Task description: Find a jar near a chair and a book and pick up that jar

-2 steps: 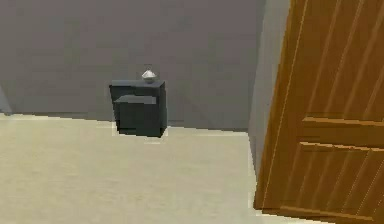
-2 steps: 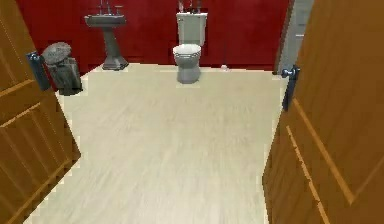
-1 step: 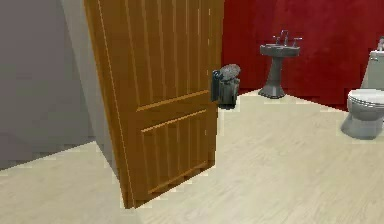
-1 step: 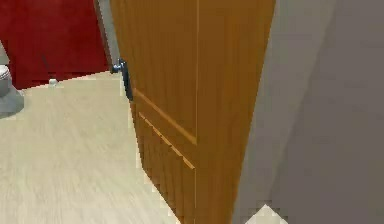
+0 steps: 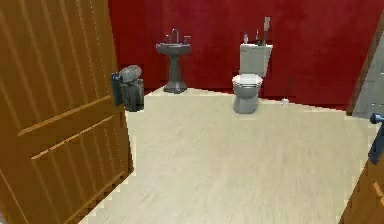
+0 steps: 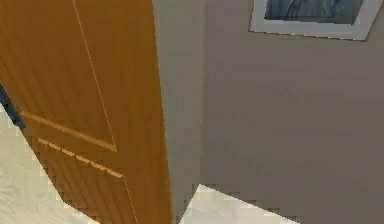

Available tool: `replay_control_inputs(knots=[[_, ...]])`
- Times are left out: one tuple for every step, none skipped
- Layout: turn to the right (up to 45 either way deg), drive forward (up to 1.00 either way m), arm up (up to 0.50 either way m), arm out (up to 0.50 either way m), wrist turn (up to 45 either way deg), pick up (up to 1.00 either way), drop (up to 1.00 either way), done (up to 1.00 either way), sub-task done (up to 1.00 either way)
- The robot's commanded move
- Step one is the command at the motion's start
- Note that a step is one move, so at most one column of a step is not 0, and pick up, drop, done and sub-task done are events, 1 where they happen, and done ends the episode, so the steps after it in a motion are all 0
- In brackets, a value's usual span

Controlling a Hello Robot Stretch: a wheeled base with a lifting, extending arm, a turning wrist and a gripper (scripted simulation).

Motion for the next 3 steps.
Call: replay_control_inputs(knots=[[0.0,1.0,0.0,0.0,0.0,0.0,0.0,0.0,0.0],[24.0,0.0,0.0,0.0,0.0,0.0,0.0,0.0,0.0],[0.0,0.45,0.0,0.0,0.0,0.0,0.0,0.0,0.0]])
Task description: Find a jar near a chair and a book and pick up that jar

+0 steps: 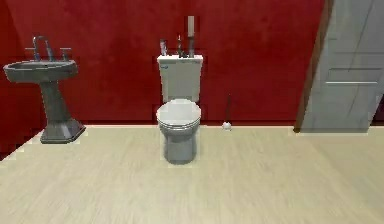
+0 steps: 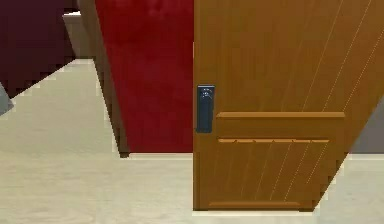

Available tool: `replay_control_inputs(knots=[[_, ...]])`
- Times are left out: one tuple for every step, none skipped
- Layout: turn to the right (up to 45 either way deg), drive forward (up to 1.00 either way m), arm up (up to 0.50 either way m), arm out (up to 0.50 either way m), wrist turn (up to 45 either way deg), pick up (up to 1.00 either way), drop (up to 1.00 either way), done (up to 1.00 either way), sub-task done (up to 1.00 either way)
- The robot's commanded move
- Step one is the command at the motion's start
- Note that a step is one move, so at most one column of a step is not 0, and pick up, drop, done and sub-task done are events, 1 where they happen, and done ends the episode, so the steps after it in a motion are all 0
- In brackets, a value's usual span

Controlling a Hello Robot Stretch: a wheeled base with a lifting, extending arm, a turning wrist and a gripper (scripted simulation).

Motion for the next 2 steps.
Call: replay_control_inputs(knots=[[42.0,0.0,0.0,0.0,0.0,0.0,0.0,0.0,0.0],[0.0,1.0,0.0,0.0,0.0,0.0,0.0,0.0,0.0]])
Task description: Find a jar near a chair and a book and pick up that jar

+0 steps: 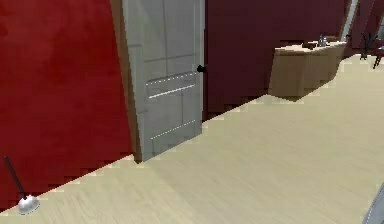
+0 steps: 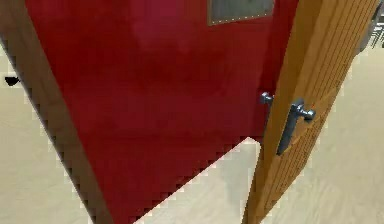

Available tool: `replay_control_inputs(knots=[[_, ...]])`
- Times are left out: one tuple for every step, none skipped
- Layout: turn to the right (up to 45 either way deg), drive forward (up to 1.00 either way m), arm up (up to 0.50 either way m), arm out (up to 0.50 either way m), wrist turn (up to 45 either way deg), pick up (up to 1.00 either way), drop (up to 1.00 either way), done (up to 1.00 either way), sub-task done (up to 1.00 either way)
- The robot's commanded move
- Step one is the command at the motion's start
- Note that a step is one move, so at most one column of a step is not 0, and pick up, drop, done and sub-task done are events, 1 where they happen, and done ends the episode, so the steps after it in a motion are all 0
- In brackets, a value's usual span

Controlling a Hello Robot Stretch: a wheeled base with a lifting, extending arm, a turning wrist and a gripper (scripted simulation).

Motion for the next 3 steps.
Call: replay_control_inputs(knots=[[0.0,0.75,0.0,0.0,0.0,0.0,0.0,0.0,0.0],[45.0,0.0,0.0,0.0,0.0,0.0,0.0,0.0,0.0],[0.0,1.0,0.0,0.0,0.0,0.0,0.0,0.0,0.0]])
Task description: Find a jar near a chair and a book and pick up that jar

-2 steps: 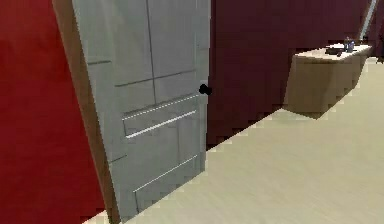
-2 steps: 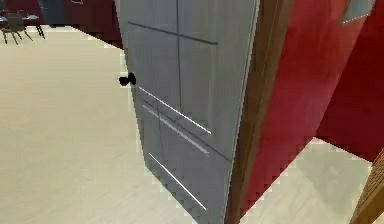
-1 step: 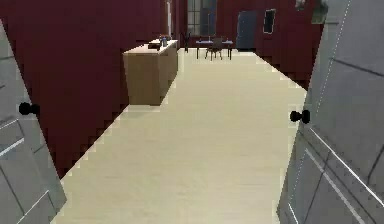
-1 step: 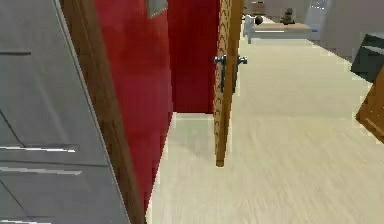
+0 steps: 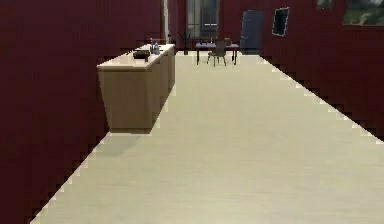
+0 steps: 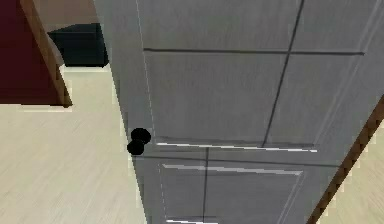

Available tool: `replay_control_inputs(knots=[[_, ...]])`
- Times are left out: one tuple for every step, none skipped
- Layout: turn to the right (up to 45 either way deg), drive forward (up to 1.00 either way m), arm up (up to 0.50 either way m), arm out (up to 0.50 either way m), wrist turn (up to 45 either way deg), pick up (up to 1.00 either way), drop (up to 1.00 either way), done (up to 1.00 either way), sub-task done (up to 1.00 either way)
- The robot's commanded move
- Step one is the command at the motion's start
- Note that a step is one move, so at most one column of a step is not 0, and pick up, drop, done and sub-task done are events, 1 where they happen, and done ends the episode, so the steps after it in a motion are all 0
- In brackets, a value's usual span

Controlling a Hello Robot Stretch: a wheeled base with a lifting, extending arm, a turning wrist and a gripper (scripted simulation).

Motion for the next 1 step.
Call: replay_control_inputs(knots=[[6.0,0.0,0.0,0.0,0.0,0.0,0.0,0.0,0.0]])
